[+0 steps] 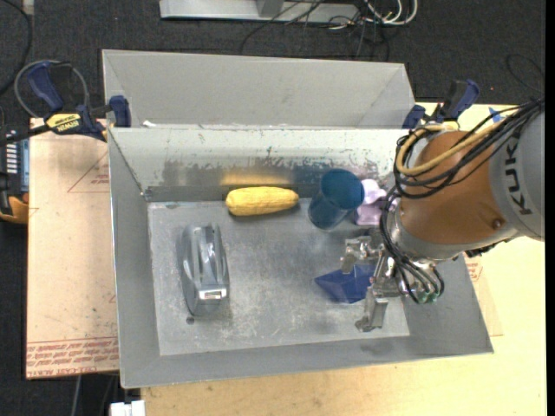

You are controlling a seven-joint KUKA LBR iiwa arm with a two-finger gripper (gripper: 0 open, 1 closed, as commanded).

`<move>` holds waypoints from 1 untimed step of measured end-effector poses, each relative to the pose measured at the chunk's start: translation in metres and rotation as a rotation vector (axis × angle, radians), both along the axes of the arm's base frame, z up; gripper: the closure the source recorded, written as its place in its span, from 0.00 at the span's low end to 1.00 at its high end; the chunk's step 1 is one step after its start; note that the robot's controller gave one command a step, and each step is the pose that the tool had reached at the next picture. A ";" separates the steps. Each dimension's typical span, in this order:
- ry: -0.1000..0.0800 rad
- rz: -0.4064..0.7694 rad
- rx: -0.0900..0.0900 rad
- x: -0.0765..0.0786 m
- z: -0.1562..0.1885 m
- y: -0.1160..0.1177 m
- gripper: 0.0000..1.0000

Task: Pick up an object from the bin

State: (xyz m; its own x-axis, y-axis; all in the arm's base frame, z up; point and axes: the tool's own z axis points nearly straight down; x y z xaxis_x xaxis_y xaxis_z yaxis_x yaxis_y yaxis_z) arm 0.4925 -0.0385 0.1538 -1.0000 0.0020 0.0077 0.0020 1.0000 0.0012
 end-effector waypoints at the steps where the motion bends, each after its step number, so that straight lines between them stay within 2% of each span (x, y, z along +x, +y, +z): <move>1: -0.008 0.003 -0.001 0.002 0.004 0.000 0.00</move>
Offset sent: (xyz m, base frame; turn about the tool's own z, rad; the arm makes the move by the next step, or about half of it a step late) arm 0.0503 -0.0458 -0.0838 -0.0441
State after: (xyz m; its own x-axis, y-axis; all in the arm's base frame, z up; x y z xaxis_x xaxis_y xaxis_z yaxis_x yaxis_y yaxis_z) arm 0.4944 -0.0383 0.1578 -1.0000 -0.0006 -0.0001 -0.0006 1.0000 0.0006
